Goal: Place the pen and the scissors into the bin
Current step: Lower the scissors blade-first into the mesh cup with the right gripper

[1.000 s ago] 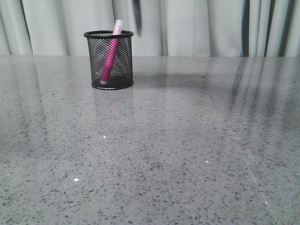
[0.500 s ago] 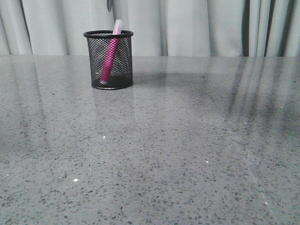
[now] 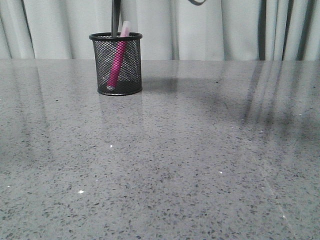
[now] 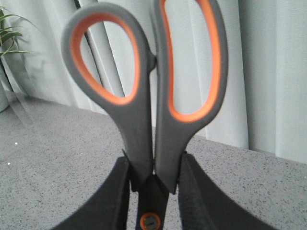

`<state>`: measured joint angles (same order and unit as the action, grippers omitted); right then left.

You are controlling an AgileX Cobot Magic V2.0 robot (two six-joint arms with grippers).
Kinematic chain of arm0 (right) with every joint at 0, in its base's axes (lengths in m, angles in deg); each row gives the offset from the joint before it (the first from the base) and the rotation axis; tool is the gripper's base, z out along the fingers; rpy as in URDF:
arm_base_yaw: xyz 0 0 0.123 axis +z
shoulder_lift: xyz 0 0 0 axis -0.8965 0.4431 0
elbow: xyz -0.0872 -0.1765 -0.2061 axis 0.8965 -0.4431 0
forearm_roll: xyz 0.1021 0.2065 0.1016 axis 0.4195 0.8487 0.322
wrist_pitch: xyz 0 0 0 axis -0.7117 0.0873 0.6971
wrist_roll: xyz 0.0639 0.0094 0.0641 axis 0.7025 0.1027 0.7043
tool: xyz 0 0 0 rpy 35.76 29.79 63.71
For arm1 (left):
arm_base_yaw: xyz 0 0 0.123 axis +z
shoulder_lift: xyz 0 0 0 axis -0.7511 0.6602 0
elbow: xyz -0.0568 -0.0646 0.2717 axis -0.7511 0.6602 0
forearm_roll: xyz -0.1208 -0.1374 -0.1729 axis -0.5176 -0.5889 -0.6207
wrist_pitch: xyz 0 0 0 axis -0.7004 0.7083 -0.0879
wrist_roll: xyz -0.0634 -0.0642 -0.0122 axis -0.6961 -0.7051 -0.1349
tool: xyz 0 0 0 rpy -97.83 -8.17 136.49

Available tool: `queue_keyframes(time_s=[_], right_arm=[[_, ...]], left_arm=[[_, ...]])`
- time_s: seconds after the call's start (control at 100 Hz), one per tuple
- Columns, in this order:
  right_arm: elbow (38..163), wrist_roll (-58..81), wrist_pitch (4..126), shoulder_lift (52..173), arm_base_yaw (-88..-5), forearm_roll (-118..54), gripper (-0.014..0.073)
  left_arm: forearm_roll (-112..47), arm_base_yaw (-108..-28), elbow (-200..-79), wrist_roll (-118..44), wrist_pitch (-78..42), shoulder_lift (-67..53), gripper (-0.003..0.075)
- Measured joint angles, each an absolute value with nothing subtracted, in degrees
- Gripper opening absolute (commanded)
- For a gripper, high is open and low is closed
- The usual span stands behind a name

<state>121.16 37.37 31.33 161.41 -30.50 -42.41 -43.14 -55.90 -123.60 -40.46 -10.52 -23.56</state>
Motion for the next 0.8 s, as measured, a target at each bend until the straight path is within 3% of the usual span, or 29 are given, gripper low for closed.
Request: queue_keyframes(time_s=[0.39,0.8], right_arm=[[109.98,34.32,11.92,161.41,-30.50,-42.27,-0.0068],[105.97,33.50,7.92,161.41,-30.50,-42.27,-0.0068]], left_arm=[[-42.52,-55.90,-123.60,-40.46,-10.52,-23.56,-0.0022],[-42.48,-55.90,-123.60,-40.46,-10.52,-23.56,-0.0022]])
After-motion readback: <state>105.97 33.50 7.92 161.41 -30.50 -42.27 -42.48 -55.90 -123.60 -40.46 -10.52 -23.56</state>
